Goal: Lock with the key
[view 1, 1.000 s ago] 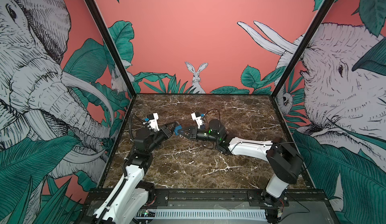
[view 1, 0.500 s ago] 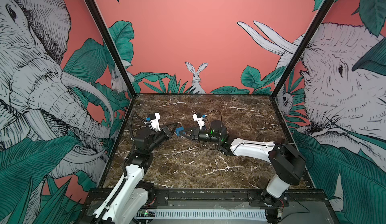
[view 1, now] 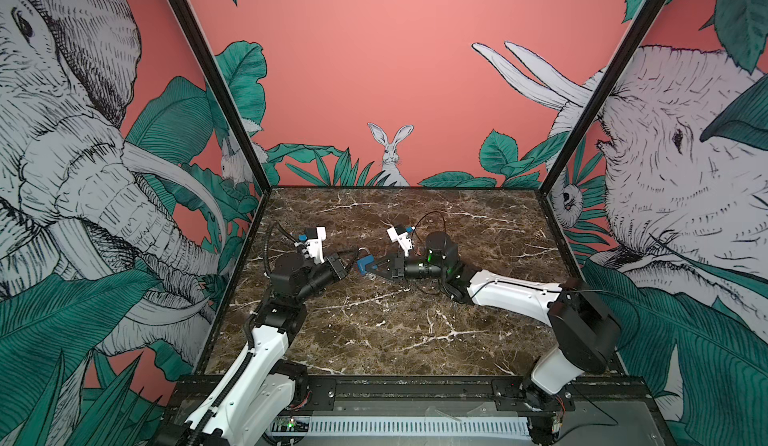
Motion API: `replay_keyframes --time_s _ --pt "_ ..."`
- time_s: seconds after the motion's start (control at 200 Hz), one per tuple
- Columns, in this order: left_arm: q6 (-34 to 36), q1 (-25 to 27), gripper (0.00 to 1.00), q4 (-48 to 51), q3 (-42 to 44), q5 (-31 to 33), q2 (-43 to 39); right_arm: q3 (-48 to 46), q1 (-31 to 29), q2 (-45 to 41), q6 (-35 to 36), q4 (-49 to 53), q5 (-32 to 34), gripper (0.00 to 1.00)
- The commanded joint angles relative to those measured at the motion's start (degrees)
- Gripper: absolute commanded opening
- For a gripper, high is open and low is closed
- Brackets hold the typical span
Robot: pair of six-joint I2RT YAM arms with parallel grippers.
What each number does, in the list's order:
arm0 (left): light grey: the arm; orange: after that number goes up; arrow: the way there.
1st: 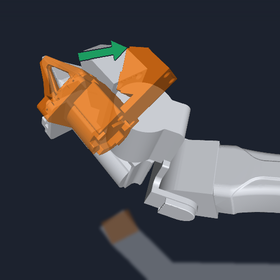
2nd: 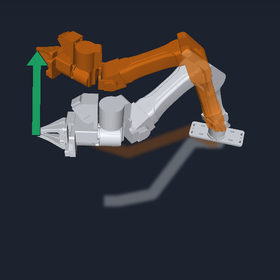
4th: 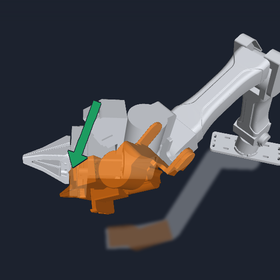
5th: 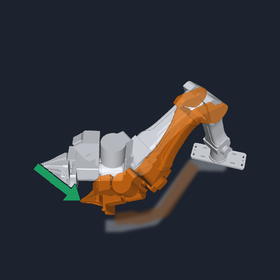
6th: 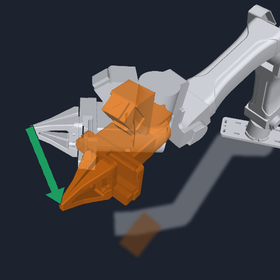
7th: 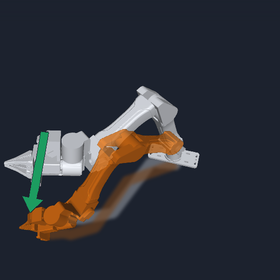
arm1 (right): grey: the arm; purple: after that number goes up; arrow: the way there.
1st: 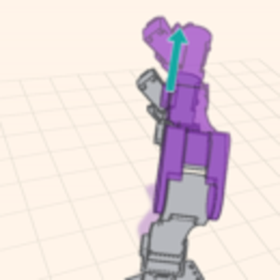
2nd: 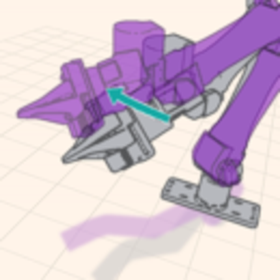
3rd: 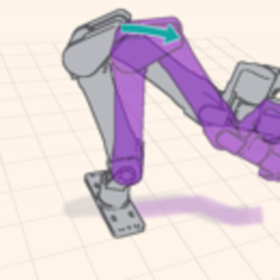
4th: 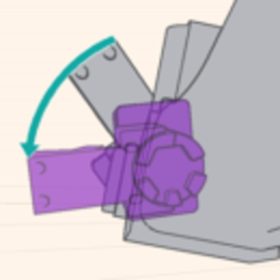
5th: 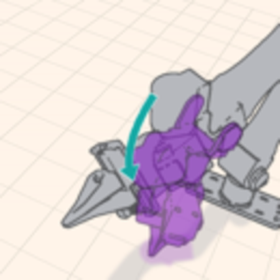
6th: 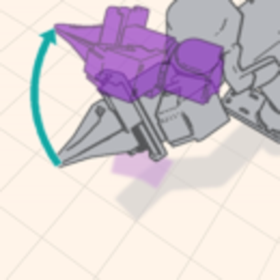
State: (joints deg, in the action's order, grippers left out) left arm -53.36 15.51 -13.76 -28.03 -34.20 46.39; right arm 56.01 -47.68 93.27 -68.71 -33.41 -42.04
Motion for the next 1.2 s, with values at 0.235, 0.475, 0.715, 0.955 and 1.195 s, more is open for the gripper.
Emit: replay_keyframes --time_s 0.235,0.475,0.715,0.955,1.195 --pt "0.4 2.0 0.00 -0.1 -0.6 -8.4 -1.5 2.5 3.4 -3.3 4.8 4.6 1.5 0.00" --pt "-0.8 2.1 0.00 -3.0 0.1 -10.2 -1.5 4.6 3.9 -2.5 6.3 6.9 -1.3 0.00" --pt "-0.2 2.1 0.11 -3.6 -0.5 -10.4 -1.5 5.1 3.9 -2.0 6.3 6.5 -4.3 0.00" --pt "0.4 2.1 0.18 -4.0 -0.4 -10.3 -1.2 4.9 4.0 -0.4 6.3 5.8 -5.7 0.00" --pt "0.4 2.1 0.18 -6.3 -0.2 -10.5 0.6 4.0 3.9 -0.4 6.1 5.2 -6.7 0.00"
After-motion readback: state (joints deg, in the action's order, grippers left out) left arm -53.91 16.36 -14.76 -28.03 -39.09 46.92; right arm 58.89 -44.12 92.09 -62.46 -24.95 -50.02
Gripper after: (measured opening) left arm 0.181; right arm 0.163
